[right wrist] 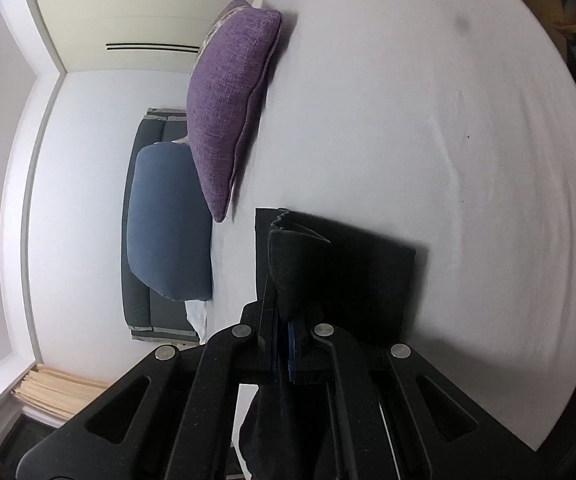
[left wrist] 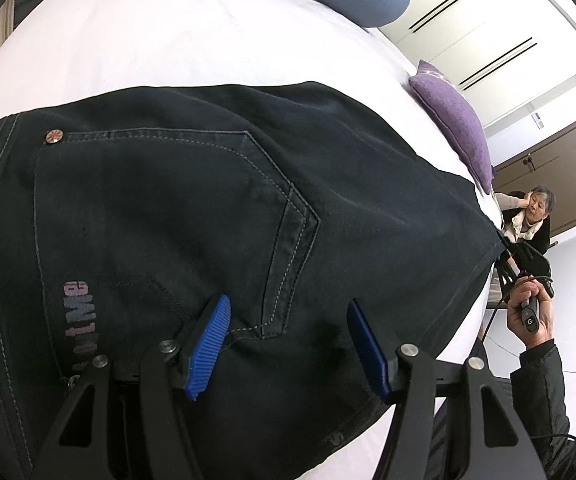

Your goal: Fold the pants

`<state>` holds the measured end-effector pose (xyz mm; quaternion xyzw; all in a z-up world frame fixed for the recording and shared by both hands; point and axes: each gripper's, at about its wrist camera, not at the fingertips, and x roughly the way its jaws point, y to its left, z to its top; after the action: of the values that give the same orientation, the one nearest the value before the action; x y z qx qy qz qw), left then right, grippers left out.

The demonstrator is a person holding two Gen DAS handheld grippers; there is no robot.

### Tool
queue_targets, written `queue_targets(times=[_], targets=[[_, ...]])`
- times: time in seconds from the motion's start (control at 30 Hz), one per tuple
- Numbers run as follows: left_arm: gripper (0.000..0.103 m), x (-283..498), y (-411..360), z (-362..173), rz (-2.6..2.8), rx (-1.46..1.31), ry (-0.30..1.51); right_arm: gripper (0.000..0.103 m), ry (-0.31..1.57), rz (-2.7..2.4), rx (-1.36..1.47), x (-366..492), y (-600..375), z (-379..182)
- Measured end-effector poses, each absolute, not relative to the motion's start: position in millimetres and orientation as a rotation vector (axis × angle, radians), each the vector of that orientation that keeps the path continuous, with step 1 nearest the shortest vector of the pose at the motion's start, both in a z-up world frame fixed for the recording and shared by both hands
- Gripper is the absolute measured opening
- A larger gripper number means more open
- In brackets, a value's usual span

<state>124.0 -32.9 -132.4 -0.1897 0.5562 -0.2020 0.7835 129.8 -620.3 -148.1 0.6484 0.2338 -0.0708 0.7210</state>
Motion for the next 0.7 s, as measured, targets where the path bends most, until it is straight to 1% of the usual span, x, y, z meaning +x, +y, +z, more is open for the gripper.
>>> queue_targets(times=[0.07, 0.17, 0.4, 0.43, 0.53, 0.7], targets=[[0.063, 125, -31, -131, -0.437, -0.408, 1.211, 0.002, 0.529, -0.166, 1.467, 120, -622, -143], [0.063, 125, -29, -129, -0.441, -0.393, 1.221, 0.002, 0.557, -0.196, 1.436, 112, -623, -135], [0.063, 123, -25, -128, -0.447, -0.399, 1.224, 0.002, 0.599, -0.251, 1.424, 102, -622, -146], [0.062, 122, -25, -128, -0.449, -0.396, 1.224, 0.002, 0.604, -0.256, 1.415, 104, -622, -146], [0.054, 122, -21, -128, -0.443, -0.391, 1.228, 0.002, 0.628, -0.272, 1.401, 114, -626, -152], [0.053, 116, -14, -130, -0.452, -0.414, 1.217, 0.001, 0.656, -0.248, 1.359, 124, -629, -162]])
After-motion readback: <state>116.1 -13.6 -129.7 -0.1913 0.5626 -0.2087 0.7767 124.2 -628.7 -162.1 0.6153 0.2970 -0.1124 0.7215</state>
